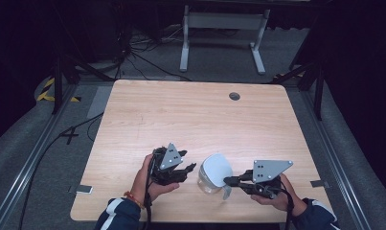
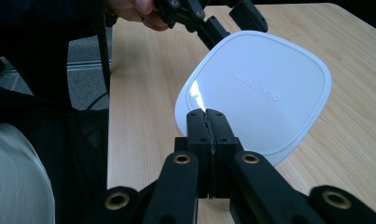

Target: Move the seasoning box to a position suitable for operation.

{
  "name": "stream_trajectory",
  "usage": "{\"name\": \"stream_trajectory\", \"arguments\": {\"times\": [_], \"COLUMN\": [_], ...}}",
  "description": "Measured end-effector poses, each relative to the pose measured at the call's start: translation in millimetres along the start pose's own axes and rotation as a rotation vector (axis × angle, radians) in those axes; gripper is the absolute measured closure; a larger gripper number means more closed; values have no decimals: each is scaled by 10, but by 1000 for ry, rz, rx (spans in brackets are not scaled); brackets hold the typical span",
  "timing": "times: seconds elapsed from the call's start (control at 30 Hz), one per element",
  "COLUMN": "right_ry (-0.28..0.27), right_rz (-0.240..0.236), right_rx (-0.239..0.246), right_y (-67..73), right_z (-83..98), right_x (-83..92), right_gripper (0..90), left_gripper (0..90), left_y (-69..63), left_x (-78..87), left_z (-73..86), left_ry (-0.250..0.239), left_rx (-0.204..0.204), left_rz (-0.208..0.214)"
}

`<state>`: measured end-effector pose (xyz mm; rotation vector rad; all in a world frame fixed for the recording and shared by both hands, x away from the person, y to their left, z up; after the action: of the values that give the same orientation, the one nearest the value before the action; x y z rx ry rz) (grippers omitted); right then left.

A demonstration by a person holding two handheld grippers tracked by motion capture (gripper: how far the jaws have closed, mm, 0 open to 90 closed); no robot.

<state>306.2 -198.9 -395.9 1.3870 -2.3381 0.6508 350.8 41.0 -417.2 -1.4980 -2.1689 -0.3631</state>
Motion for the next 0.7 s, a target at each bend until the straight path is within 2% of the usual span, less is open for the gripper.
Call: {"name": "stream_trajectory", "arguments": {"times": [0.07, 0.1, 0.2, 0.27, 0.37, 0.7], "right_ry": [0, 0, 3, 5, 11, 27], "right_rz": [0, -3, -7, -8, -9, -7], "right_rx": [0, -1, -2, 1, -2, -6], "right_y": [-1, -2, -4, -4, 1, -6], "right_z": [2, 6, 11, 12, 18, 51], "right_x": [1, 1, 3, 3, 5, 3], "right_gripper": [899, 899, 899, 899, 899, 899], "left_gripper": [545, 545, 703, 786, 859, 873], "left_y": [-23, -54, -102, -125, -178, -311], "left_x": [-22, -34, -45, -46, -50, -40], "left_z": [-36, -65, -117, -144, -192, -385], "left_ry": [-9, -3, 0, 6, 8, -23], "left_rx": [2, -12, -49, -62, -91, -148], "left_rz": [8, 26, 68, 78, 95, 117]}}
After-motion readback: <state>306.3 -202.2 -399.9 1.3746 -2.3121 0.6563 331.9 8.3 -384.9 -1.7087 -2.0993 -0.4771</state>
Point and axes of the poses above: each handheld gripper's, and its own axes: x roughly backward along the jaws, z roughly out of its underside, y roughly to its left, the point moved 4 cm from there along -x, roughly forward along the jaws, and after that the axes turned 13 degrees about z, right-handed, at the moved point
